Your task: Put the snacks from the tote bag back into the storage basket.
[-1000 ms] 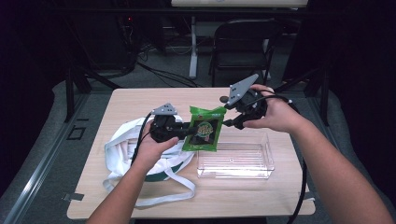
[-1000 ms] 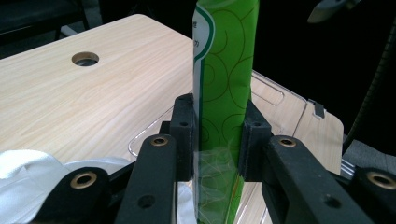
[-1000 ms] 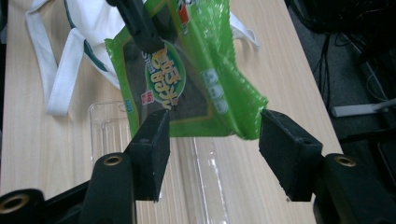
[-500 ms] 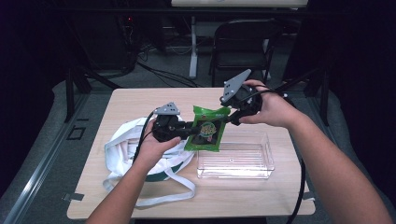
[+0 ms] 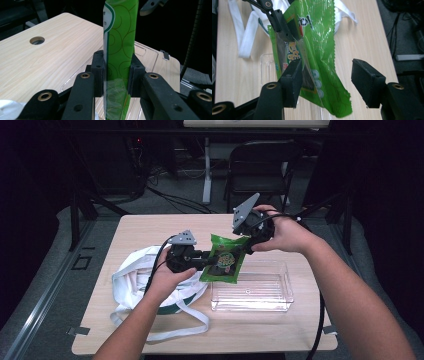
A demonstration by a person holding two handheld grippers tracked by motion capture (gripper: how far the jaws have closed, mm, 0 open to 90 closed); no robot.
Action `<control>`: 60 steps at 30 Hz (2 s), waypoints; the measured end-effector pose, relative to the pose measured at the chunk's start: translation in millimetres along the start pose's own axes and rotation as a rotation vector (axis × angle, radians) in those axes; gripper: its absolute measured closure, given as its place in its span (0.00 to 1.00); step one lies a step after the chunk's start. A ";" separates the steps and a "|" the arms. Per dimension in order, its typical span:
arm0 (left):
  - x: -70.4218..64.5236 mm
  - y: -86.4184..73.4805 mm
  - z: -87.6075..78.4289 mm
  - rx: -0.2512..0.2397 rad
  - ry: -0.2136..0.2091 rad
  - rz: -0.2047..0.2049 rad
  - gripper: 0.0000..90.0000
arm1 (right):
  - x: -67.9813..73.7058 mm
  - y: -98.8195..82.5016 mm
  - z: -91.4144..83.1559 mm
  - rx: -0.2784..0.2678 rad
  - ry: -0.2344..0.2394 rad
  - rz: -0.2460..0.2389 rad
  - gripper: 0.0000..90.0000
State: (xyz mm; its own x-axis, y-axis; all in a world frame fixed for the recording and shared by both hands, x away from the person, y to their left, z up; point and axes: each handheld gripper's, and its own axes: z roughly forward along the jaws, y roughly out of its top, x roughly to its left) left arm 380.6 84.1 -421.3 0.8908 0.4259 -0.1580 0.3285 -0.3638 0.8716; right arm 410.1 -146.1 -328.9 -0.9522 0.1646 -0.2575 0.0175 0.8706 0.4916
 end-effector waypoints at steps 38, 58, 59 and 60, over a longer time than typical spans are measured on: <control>-8.8 4.6 6.8 -0.008 -0.027 0.055 0.81 | 11.3 12.5 31.6 0.165 0.162 -0.019 0.63; -6.0 0.9 9.0 0.008 -0.022 0.045 0.76 | 10.1 13.8 30.3 0.175 0.180 -0.005 0.80; -5.3 0.2 9.2 0.008 -0.026 0.041 0.75 | 10.4 13.8 30.7 0.173 0.182 -0.003 0.81; -4.4 -1.1 10.0 0.005 -0.024 0.032 0.73 | 10.4 14.3 31.3 0.179 0.186 -0.009 0.82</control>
State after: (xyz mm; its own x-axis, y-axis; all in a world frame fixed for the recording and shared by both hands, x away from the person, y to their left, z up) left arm 379.5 74.3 -426.2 0.9083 0.3937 -0.1412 0.3012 -0.3815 0.8739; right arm 410.1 -117.4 -350.6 -0.9920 0.0828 -0.0956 0.0468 0.9427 0.3304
